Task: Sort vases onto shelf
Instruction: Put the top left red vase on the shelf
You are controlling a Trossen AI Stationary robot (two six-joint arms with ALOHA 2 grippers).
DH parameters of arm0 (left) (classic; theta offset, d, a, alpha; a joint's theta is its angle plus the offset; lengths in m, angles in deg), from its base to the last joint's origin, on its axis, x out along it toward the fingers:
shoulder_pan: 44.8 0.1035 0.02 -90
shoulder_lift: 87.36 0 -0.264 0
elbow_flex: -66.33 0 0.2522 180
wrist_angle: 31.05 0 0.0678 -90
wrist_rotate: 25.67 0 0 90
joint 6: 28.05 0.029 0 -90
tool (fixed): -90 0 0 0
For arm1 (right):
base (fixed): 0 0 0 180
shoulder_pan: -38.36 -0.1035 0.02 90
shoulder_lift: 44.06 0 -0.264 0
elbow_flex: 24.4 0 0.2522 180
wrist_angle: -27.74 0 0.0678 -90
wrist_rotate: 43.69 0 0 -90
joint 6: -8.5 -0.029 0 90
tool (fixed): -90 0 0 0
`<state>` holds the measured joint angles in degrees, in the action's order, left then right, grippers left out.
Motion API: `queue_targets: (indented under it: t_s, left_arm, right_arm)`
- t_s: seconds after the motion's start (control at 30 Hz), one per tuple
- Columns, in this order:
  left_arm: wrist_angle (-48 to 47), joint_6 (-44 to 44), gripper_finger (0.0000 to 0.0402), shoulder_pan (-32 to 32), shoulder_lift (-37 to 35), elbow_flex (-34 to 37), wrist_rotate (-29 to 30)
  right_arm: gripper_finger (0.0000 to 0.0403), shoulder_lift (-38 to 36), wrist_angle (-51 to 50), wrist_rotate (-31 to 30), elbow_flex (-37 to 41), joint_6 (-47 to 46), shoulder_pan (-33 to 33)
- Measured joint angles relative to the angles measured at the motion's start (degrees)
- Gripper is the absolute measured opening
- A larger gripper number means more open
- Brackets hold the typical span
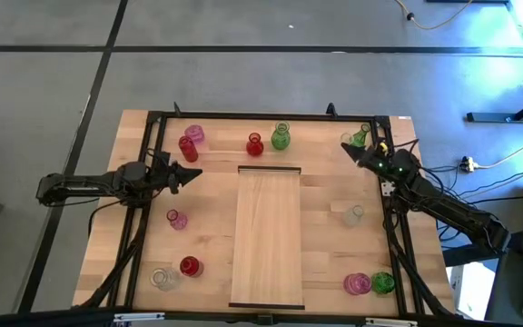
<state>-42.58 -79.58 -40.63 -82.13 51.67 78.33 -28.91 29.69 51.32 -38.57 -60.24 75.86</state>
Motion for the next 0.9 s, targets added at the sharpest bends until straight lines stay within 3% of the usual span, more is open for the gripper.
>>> queue_targets:
  t_s: [0.17,0.33,0.47,0.57,0.67,0.77,0.9]
  left_arm:
    - [0.0,-3.4,0.0,0.0,0.0,0.0,1.3]
    - [4.5,-6.1,0.0,0.0,0.0,0.1,1.7]
    - [24.7,-0.4,0.0,0.0,0.0,0.1,1.6]
    - [45.1,6.7,0.0,0.1,0.0,-0.6,6.7]
    - [54.2,19.0,0.0,0.1,0.0,-6.4,6.6]
    - [42.9,28.7,0.0,0.1,1.0,-18.7,2.4]
    - [6.4,36.0,0.0,0.0,8.4,-40.5,0.7]
  right_arm:
    - [0.0001,0.0,10.5,5.7,0.0,-0.3,0.0]
    - [0.0001,0.0,29.7,2.0,-0.1,-4.3,0.0]
    - [0.0001,0.0,37.0,-1.2,-4.9,0.8,0.0]
    - [0.0001,0.8,36.2,-3.5,-12.8,7.0,0.0]
    - [0.0001,5.2,35.0,-1.6,-23.1,14.4,0.0]
    - [0.0001,13.0,31.0,5.6,-36.1,20.9,0.0]
    - [0.0001,25.0,14.6,17.3,-55.3,29.9,0.0]
